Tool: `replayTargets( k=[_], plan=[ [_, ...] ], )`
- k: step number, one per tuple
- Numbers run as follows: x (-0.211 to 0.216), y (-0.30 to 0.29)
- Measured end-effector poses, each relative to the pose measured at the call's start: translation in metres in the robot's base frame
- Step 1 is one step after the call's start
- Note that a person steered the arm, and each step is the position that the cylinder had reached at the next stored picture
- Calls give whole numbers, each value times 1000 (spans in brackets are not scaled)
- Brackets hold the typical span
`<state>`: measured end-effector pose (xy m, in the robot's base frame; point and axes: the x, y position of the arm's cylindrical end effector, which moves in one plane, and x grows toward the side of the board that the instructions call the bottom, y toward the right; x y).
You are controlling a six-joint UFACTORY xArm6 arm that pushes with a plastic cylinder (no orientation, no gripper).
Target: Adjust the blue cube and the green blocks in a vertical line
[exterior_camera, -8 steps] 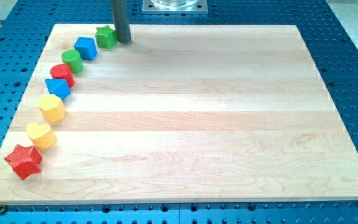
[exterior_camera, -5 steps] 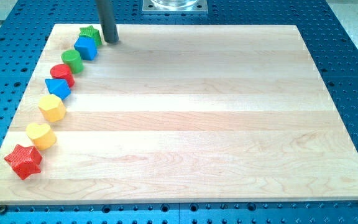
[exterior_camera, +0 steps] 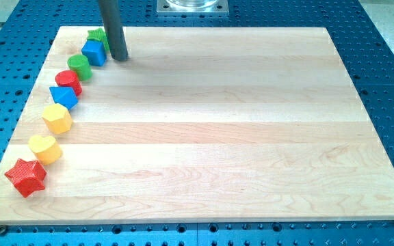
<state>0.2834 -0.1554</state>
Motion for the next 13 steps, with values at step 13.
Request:
replayTargets(
  k=[13],
  plan=[
    [63, 237]
  ],
)
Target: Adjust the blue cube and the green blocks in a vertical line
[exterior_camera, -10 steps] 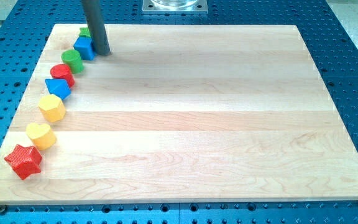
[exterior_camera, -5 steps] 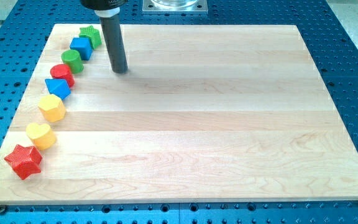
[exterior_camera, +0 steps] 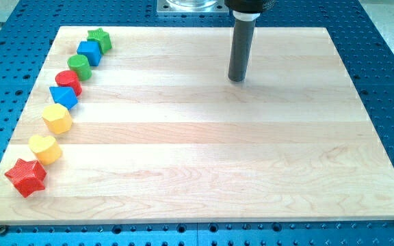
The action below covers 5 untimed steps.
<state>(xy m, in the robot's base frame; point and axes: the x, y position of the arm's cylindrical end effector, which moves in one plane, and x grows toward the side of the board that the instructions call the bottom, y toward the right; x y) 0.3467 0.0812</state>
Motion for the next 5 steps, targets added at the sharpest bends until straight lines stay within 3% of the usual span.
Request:
replayTargets(
  k=[3, 5],
  plan=[
    [-11, -11],
    [-88, -151]
  ],
)
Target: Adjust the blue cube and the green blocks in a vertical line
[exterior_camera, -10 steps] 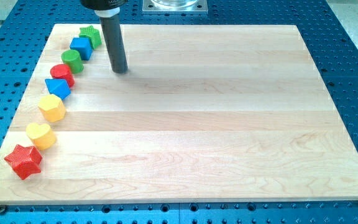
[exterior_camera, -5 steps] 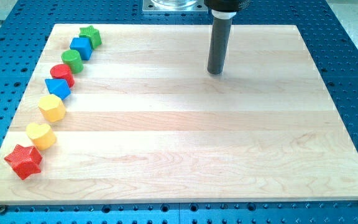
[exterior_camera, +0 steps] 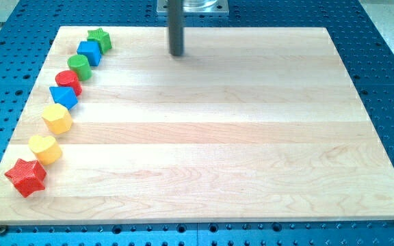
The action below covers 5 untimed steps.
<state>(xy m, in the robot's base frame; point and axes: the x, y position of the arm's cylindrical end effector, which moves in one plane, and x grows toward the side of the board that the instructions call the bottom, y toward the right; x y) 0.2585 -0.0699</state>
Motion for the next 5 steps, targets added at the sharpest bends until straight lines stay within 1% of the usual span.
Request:
replayTargets(
  k=[1, 5],
  plan=[
    [0, -25],
    [1, -32]
  ],
)
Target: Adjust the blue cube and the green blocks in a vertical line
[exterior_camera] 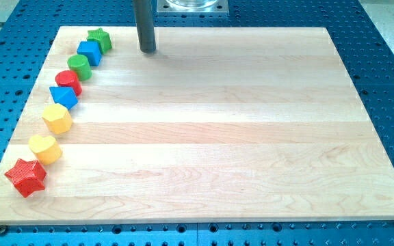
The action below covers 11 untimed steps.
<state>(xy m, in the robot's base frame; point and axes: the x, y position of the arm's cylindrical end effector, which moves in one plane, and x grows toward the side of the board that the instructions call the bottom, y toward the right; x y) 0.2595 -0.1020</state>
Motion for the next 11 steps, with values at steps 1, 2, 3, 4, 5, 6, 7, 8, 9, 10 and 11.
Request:
replayTargets(
  k=[1, 2, 3, 4, 5, 6, 7, 8, 9, 10, 11],
  plan=[
    [0, -23],
    [0, -40],
    [-4, -40],
    [-11, -53],
    [-11, -55],
    [-11, -73],
    [-10, -78],
    [3, -69],
    [17, -79],
    [18, -94],
    [28, -89]
  ],
)
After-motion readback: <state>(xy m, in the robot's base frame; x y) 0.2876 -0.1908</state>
